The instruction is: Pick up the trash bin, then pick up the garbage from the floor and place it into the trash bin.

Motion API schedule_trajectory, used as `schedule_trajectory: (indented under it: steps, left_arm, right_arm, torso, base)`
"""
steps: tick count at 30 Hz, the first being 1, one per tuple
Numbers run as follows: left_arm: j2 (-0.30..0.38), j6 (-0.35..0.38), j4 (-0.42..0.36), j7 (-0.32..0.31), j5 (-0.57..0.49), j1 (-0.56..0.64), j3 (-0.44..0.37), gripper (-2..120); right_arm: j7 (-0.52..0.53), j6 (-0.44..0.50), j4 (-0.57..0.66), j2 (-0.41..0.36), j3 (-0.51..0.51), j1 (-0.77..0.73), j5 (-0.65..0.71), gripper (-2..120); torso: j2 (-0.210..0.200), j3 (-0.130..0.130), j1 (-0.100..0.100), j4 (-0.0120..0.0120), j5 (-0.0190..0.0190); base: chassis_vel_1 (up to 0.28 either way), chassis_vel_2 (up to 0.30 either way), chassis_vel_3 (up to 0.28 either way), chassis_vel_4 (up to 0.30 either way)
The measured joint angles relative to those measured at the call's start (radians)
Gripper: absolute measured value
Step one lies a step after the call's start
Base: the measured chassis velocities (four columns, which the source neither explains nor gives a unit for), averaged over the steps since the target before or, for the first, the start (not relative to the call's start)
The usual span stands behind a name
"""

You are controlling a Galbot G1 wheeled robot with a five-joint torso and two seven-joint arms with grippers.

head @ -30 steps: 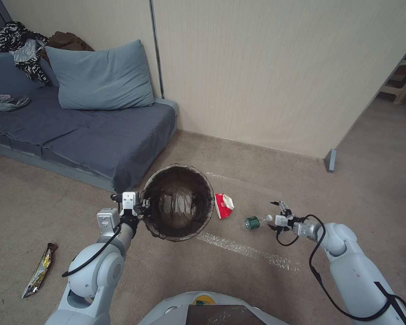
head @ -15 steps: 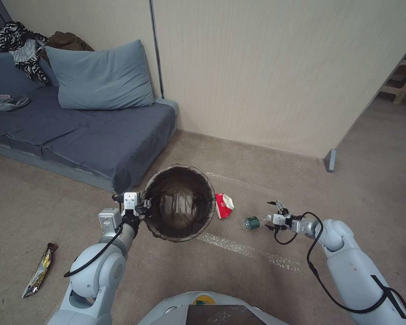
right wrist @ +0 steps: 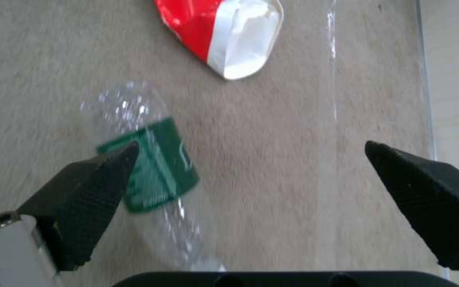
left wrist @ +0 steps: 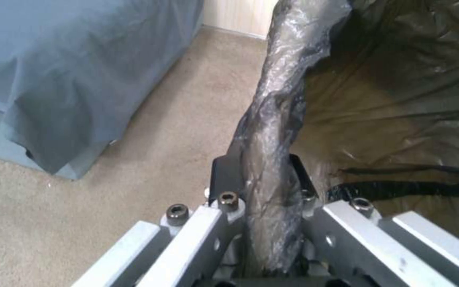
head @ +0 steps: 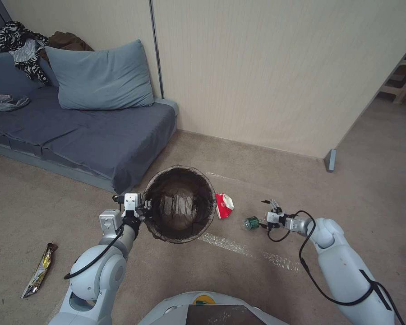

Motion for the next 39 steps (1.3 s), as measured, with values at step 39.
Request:
schedule_trajectory:
  steps: [39]
  left_arm:
    - [-0.009, 0.005, 0.001, -0.007, 0.011, 0.0, 0.012, 2]
  right_arm:
    - [0.032, 0.024, -0.076, 0.034, -0.018, -0.047, -0.008, 100]
  torso:
    - [0.0, 0.0, 0.0, 0.0001, 0.0001]
  base:
    - [0.0, 0.0, 0.0, 0.0]
